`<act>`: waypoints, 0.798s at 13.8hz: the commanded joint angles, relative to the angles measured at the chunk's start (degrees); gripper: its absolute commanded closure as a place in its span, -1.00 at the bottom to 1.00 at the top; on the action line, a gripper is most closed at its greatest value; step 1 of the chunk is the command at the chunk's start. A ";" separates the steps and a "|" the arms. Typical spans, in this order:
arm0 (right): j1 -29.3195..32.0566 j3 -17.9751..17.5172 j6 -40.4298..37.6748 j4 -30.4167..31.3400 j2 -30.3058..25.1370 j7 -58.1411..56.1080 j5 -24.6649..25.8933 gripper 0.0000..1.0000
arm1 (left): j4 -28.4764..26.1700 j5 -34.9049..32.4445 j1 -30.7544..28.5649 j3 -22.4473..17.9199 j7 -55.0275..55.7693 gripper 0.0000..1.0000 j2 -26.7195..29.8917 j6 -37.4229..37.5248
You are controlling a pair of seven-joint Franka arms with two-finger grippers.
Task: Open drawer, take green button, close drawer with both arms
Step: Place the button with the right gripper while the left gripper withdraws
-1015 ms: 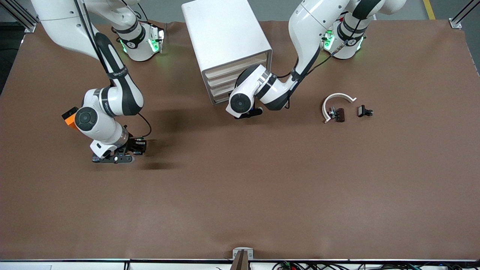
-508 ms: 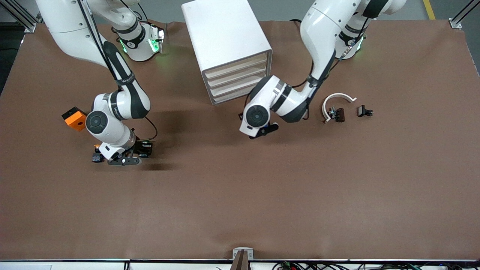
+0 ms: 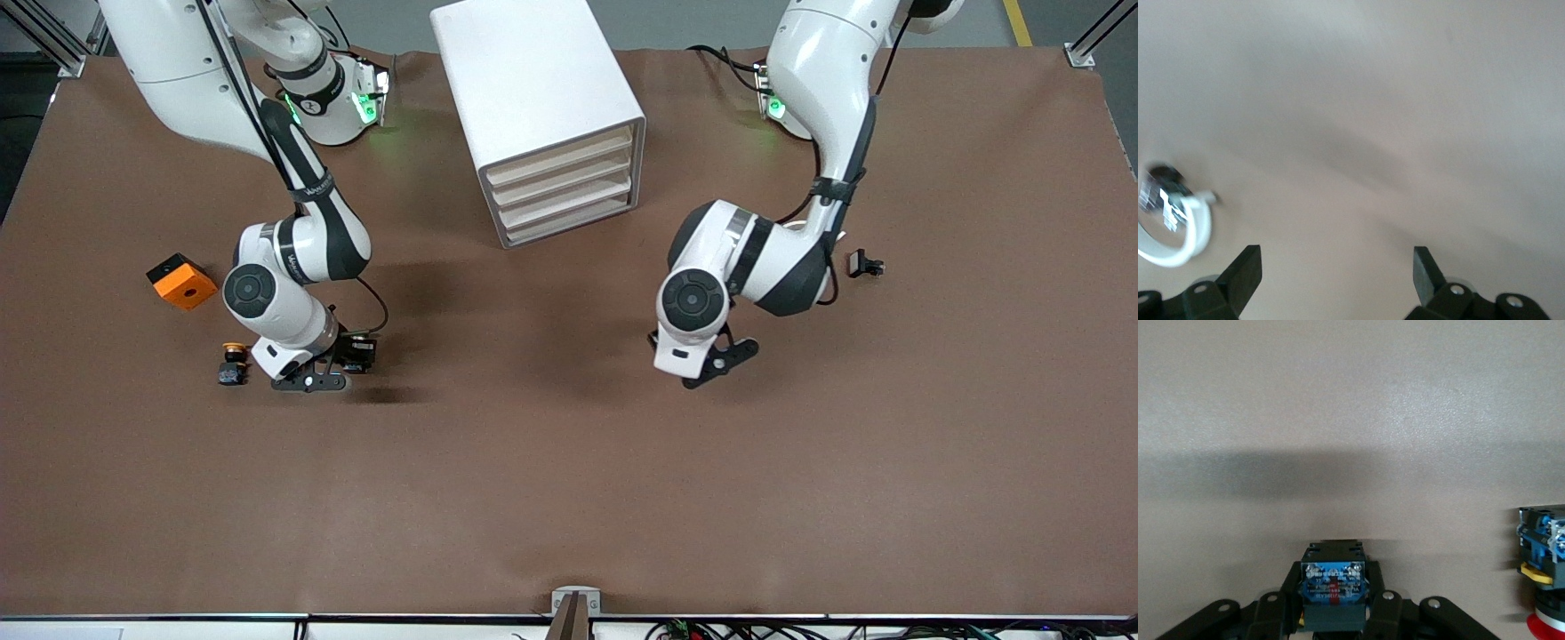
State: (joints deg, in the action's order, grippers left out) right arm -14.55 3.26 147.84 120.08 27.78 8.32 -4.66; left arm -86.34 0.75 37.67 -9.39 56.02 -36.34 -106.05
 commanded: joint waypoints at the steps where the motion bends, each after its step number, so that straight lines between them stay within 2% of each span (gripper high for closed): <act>1: 0.66 -0.10 -0.01 -1.60 0.96 0.39 -0.61 1.00 | 1.08 -2.42 -3.55 -0.63 -4.32 -1.00 0.31 0.41; 5: 0.92 0.17 0.08 -1.78 0.96 0.39 -0.53 1.00 | 1.26 -3.04 -12.34 -0.63 -15.57 -1.00 5.39 0.85; 11: 1.80 0.17 0.95 -2.40 2.18 0.30 -0.53 1.00 | 1.35 -3.39 -17.62 -0.72 -25.14 -1.00 13.30 1.02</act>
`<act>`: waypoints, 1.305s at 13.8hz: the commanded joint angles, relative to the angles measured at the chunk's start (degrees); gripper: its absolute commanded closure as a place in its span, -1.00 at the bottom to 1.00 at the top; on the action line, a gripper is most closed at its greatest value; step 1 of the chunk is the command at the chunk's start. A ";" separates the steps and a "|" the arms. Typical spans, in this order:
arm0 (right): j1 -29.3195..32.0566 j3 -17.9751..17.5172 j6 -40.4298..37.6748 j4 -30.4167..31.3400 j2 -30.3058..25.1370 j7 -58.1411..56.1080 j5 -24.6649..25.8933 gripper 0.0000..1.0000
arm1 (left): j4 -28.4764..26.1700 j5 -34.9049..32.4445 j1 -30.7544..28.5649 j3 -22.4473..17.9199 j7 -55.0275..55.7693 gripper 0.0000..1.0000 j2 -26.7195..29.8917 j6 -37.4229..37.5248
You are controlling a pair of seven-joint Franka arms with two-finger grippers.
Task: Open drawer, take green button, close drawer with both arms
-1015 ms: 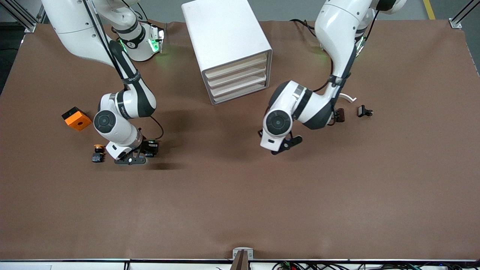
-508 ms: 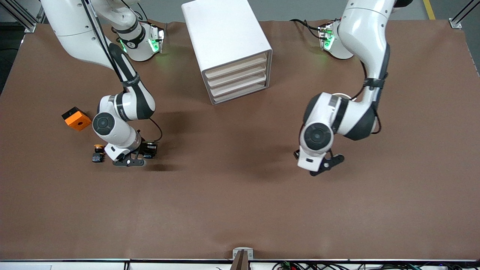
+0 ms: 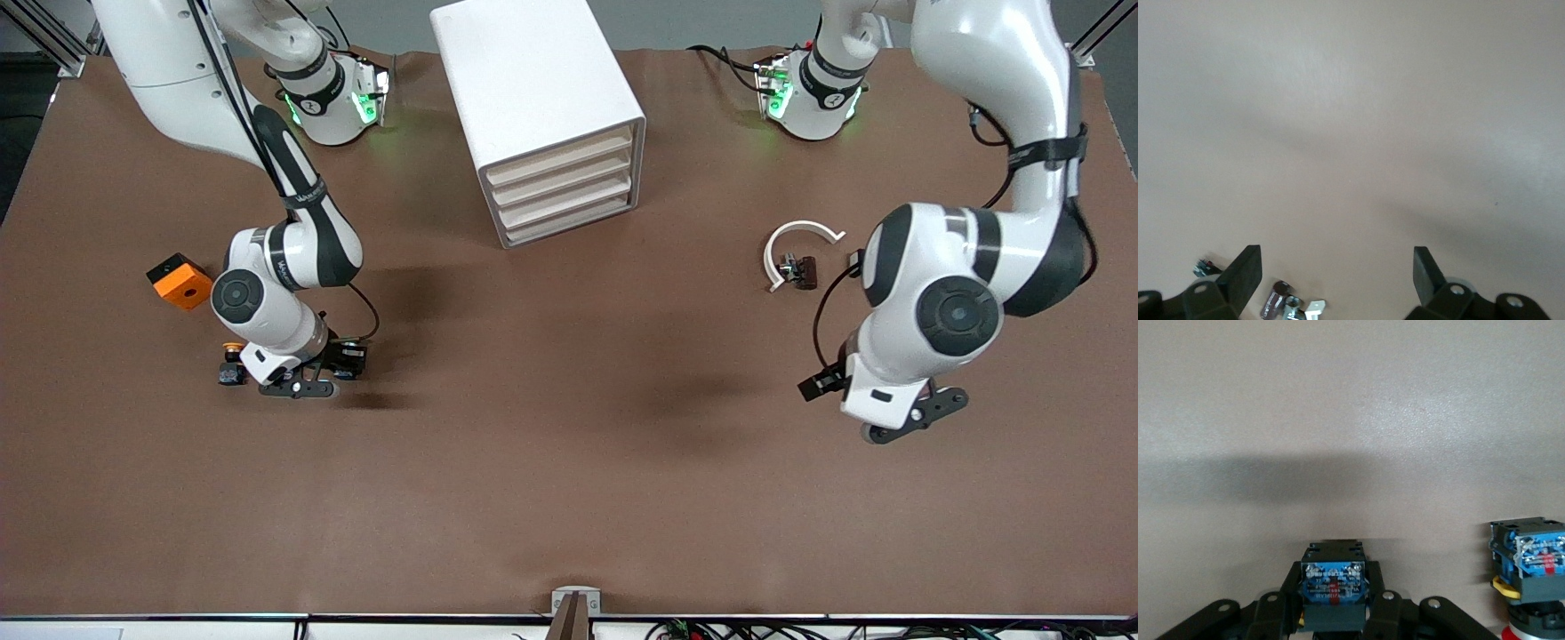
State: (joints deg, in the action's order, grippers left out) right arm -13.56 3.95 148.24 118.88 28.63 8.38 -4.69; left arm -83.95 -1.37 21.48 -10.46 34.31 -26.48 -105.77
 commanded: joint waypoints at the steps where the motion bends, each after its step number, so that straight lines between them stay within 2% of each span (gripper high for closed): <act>1: 0.82 -0.52 0.64 -1.29 1.69 0.23 -0.49 1.00 | -1.12 -1.36 -2.22 0.35 -6.07 -1.00 4.84 1.17; 4: 0.82 -0.43 0.82 -1.29 2.05 0.32 -0.49 1.00 | -1.56 -1.27 -4.25 0.53 -11.46 -1.00 9.49 5.21; 5: 0.82 -0.43 0.73 -1.29 1.96 0.32 -0.49 0.94 | -2.26 -1.18 -4.51 0.62 -11.64 -1.00 11.60 5.83; 6: 0.91 -0.43 0.65 -1.37 1.96 0.41 -0.49 0.34 | -2.88 -1.18 -4.43 0.62 -11.72 -1.00 13.36 6.53; 7: 1.17 -0.43 0.56 -1.55 1.96 0.32 -0.49 -0.99 | -3.14 -1.18 -4.43 0.70 -12.07 -1.00 15.38 7.76; 10: 1.08 -0.43 -0.32 -2.25 1.43 0.06 -0.49 -1.00 | -4.28 -1.18 -4.52 0.79 -12.69 -1.00 19.43 9.88; 12: 1.08 -0.43 -4.34 -3.47 0.38 0.06 -0.49 -1.00 | -6.74 -1.18 -5.04 0.79 -15.23 -1.00 22.77 9.88; 15: 1.08 -0.43 -14.00 -6.64 -3.13 0.06 -0.49 -1.00 | -10.61 -1.18 -5.66 0.79 -17.44 -1.00 27.69 9.88; 18: 1.87 -0.35 -26.38 -12.86 -5.42 -0.73 0.03 -1.00 | -12.28 -1.18 -6.44 0.79 -19.44 -1.00 30.16 9.97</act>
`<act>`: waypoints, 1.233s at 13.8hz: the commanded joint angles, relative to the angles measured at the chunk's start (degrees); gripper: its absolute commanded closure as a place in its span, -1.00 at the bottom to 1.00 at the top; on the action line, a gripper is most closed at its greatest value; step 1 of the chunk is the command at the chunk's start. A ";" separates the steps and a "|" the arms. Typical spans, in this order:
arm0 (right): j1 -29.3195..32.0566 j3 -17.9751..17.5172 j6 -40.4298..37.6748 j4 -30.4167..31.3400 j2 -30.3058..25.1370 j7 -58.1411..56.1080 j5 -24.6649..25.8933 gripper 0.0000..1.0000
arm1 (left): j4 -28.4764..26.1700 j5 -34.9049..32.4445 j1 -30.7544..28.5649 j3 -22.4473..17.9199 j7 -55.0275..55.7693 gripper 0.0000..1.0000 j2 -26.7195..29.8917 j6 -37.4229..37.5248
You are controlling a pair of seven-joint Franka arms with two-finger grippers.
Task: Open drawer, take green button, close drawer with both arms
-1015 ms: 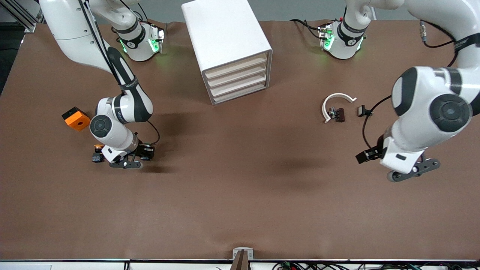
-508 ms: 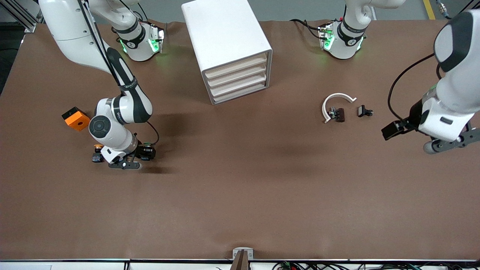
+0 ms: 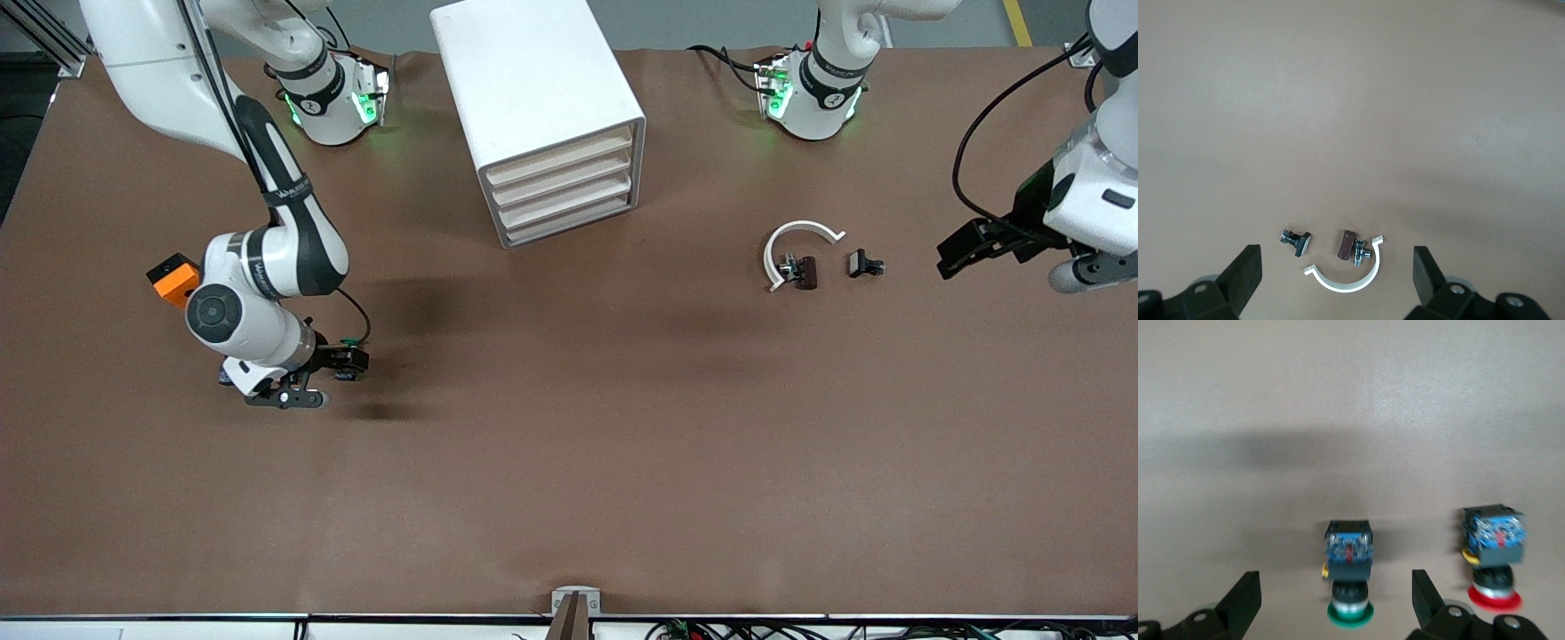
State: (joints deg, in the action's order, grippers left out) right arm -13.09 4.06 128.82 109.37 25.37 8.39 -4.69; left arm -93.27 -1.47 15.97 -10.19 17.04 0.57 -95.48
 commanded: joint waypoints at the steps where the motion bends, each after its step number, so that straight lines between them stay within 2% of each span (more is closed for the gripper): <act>1: 2.09 -0.45 -12.40 -6.33 -2.51 -1.44 0.38 -1.00 | -2.97 -1.08 -3.03 1.92 -3.23 -1.00 3.30 -0.32; 4: 5.43 -0.45 -24.99 -13.46 -3.48 -5.30 0.47 -1.00 | -2.62 -0.46 -13.14 11.31 -7.52 -1.00 3.39 0.20; 7: 8.85 -0.37 -31.41 -15.76 -6.55 -9.61 0.47 -1.00 | -3.14 -0.20 -17.19 13.87 -10.88 -1.00 4.26 1.18; 9: 11.14 -0.37 -35.46 -17.60 -8.48 -11.72 0.56 -1.00 | -4.28 -0.11 -22.62 20.18 -10.89 -1.00 5.49 1.18; 12: 13.69 -0.45 -41.97 -20.59 -12.52 -12.44 2.58 -1.00 | -4.47 -0.02 -23.45 21.27 -10.19 -1.00 5.85 1.53; 15: 14.05 -0.19 -42.34 -20.60 -16.92 -12.52 3.28 -1.00 | -3.50 0.16 -22.66 20.92 -10.09 -1.00 6.02 2.58; 17: 13.88 -0.10 -43.21 -22.08 -17.80 -12.17 5.21 -1.00 | -2.80 0.24 -20.99 20.30 -9.66 -1.00 5.94 3.11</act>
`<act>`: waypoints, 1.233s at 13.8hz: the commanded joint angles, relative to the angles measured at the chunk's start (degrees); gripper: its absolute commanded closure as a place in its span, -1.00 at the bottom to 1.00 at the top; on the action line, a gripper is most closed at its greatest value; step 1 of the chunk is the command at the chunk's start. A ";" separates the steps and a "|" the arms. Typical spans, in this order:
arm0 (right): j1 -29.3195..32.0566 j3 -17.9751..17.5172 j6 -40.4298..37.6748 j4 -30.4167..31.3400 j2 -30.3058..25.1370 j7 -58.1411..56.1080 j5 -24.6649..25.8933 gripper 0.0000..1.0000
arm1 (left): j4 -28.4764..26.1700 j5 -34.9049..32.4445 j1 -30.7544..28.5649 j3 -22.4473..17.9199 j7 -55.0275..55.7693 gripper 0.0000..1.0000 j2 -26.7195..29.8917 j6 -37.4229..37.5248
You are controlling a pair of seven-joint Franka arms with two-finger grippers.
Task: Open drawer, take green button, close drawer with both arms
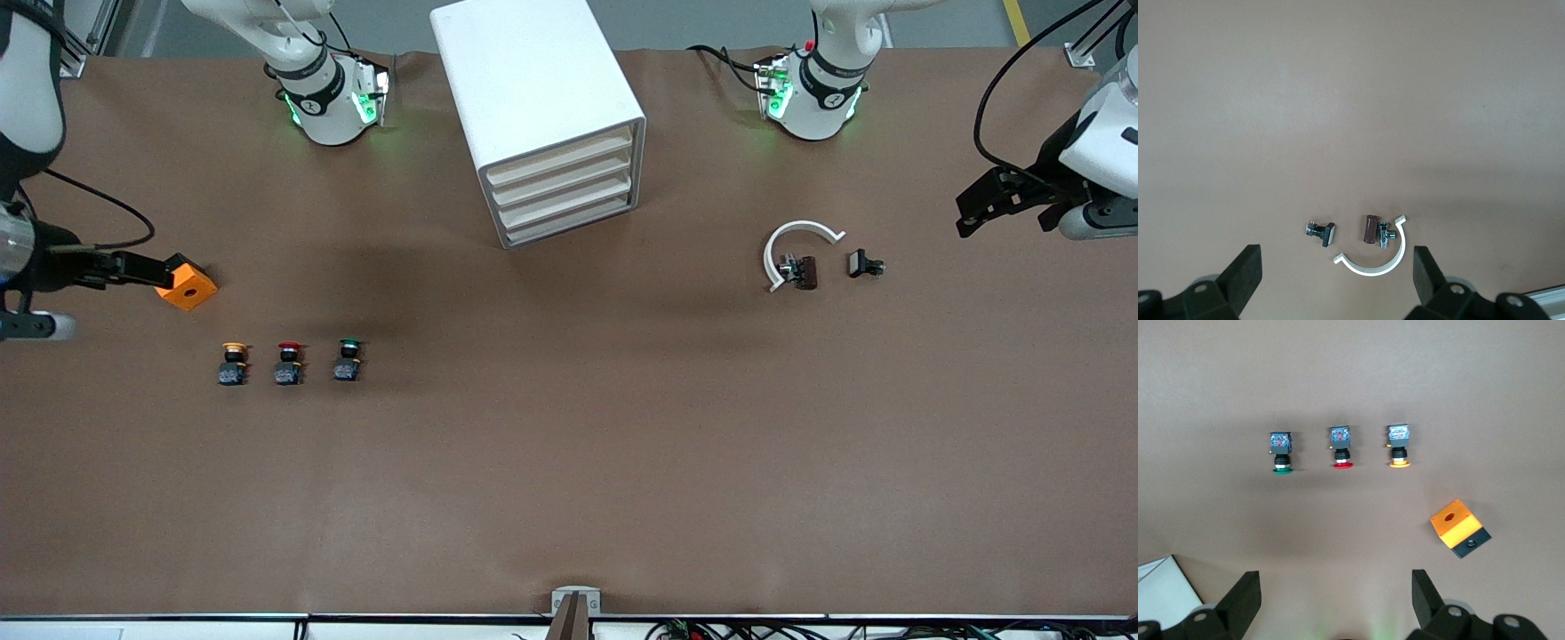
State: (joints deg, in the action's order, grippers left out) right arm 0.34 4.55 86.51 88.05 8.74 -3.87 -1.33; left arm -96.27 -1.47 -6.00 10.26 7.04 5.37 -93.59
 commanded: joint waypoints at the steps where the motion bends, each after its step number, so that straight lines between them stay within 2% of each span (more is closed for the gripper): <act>1: 0.28 -0.68 -2.12 -2.86 -1.01 0.09 2.99 -1.00 | 0.38 -0.11 1.43 -0.24 0.17 -1.00 1.22 1.31; 3: 0.45 -0.59 -3.62 -6.12 -1.01 0.27 3.70 -1.00 | 1.08 0.24 1.69 -2.26 -1.06 -1.00 1.22 3.14; 6: 0.01 -0.94 -4.42 -7.19 -1.10 0.79 3.44 -1.00 | 0.12 0.24 2.57 -2.35 -1.14 -1.00 2.62 4.91; 8: -0.08 -1.12 -8.70 -7.01 -1.45 1.58 2.74 -1.00 | -3.11 0.24 3.89 -2.53 -1.15 -1.00 5.16 3.87; 10: -0.08 -1.21 -9.34 -6.66 -1.62 1.58 1.78 -1.00 | -8.12 0.24 3.98 -2.44 -1.15 -1.00 8.32 0.09; 11: -0.08 -1.12 -9.34 -6.66 -1.97 1.58 0.55 -1.00 | -8.67 0.24 4.24 -2.44 -1.06 -1.00 8.60 -0.10; 17: -0.51 -1.38 -9.25 -7.10 -4.87 -0.25 -0.25 -1.00 | -8.23 0.59 5.12 -2.44 -1.15 -1.00 8.52 -0.19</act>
State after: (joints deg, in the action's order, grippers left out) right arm 0.14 3.39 77.97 81.17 4.93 -3.34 -0.81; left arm -103.24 -1.45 -1.24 8.53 6.71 12.65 -92.71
